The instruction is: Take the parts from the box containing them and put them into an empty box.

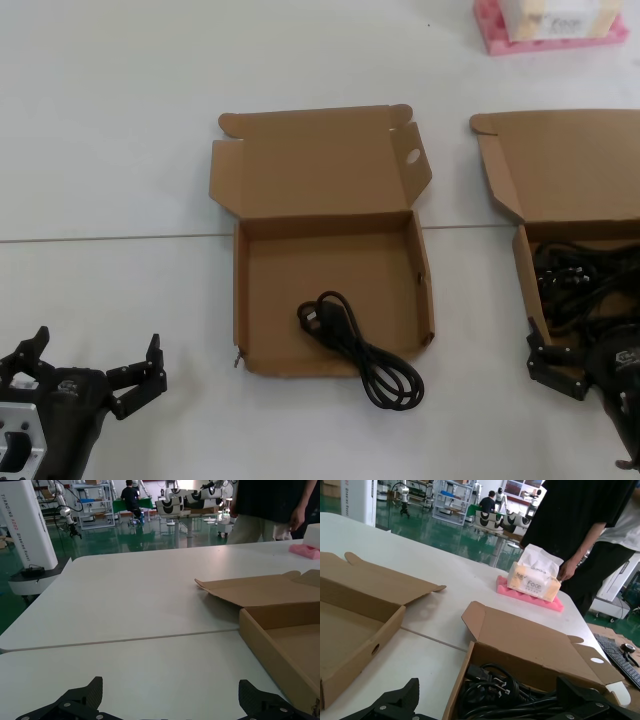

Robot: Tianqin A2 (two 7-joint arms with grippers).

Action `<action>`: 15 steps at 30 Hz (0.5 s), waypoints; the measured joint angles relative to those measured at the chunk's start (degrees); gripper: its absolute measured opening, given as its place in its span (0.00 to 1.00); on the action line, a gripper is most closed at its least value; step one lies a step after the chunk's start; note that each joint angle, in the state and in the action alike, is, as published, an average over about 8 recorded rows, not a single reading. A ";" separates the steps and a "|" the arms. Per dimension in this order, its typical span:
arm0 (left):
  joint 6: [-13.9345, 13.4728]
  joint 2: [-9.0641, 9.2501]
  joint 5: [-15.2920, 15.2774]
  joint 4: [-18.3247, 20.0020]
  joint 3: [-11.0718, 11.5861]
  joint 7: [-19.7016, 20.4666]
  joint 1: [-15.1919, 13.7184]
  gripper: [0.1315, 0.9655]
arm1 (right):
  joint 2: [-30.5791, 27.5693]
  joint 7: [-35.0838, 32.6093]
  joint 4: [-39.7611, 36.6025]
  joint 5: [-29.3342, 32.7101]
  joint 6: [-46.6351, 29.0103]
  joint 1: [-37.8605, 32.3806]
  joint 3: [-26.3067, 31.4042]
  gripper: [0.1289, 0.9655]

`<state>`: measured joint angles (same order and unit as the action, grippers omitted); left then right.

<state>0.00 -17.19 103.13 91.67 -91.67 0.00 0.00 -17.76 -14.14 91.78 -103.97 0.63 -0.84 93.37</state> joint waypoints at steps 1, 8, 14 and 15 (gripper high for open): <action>0.00 0.00 0.00 0.00 0.00 0.00 0.00 1.00 | 0.00 0.00 0.00 0.00 0.00 0.00 0.00 1.00; 0.00 0.00 0.00 0.00 -0.01 0.00 0.00 1.00 | 0.00 0.00 0.00 0.00 0.00 0.00 0.00 1.00; 0.00 0.00 0.00 0.00 0.00 0.00 0.00 1.00 | 0.00 0.00 0.00 0.00 0.00 0.00 0.00 1.00; 0.00 0.00 0.00 0.00 0.00 0.00 0.00 1.00 | 0.00 0.00 0.00 0.00 0.00 0.00 0.00 1.00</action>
<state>0.00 -17.19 103.13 91.67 -91.67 0.00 0.00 -17.76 -14.14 91.78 -103.97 0.63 -0.84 93.37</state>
